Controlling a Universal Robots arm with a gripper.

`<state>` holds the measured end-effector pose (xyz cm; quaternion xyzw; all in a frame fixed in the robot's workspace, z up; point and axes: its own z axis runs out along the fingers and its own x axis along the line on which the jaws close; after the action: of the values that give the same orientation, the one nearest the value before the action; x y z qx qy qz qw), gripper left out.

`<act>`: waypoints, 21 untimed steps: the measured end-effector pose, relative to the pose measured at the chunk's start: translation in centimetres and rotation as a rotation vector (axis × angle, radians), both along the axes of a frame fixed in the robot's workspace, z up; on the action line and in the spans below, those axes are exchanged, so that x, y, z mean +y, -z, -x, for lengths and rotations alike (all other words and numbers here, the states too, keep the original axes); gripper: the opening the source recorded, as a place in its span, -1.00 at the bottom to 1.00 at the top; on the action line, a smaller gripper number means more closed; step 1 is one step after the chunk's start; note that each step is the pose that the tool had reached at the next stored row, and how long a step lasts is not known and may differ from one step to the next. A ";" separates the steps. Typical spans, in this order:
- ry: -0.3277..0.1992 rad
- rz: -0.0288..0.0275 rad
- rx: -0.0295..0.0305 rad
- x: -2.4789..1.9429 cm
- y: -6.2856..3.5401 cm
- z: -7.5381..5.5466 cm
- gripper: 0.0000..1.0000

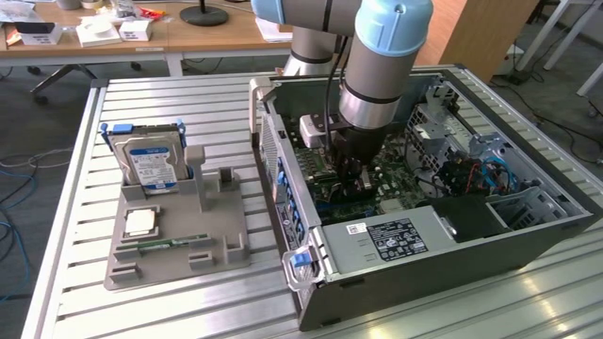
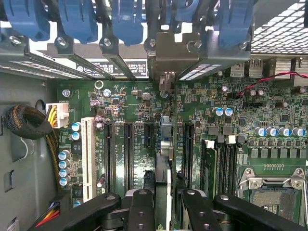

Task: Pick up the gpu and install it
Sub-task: 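Insert the gpu into the slot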

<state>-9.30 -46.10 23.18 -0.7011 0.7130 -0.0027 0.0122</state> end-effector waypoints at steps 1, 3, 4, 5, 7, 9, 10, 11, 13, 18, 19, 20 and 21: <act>0.000 -0.0010 0.0001 0.01 0.04 0.0 -0.47; 0.001 -0.0012 -0.0002 0.01 0.05 0.0 -0.40; 0.000 -0.0001 -0.0001 0.01 0.00 0.0 -0.24; 0.000 -0.0002 -0.0001 0.00 0.01 0.0 -0.24; 0.000 -0.0001 -0.0001 0.00 0.00 0.0 -0.24; 0.000 0.0001 0.0000 0.00 -0.06 0.0 -0.24; 0.000 0.0001 0.0001 0.00 -0.14 0.0 -0.24; 0.000 0.0000 0.0000 0.00 -0.20 0.0 -0.24; 0.000 -0.0004 -0.0003 0.01 -0.23 0.0 -0.24; 0.000 -0.0001 -0.0001 0.00 -0.26 0.0 -0.24; 0.000 -0.0002 -0.0001 0.00 -0.26 0.0 -0.24; 0.000 -0.0001 -0.0001 0.00 -0.26 0.0 -0.24; 0.000 -0.0001 -0.0001 0.00 -0.26 0.0 -0.24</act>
<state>-9.30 -46.10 23.44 -0.7011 0.7130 -0.0027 0.0122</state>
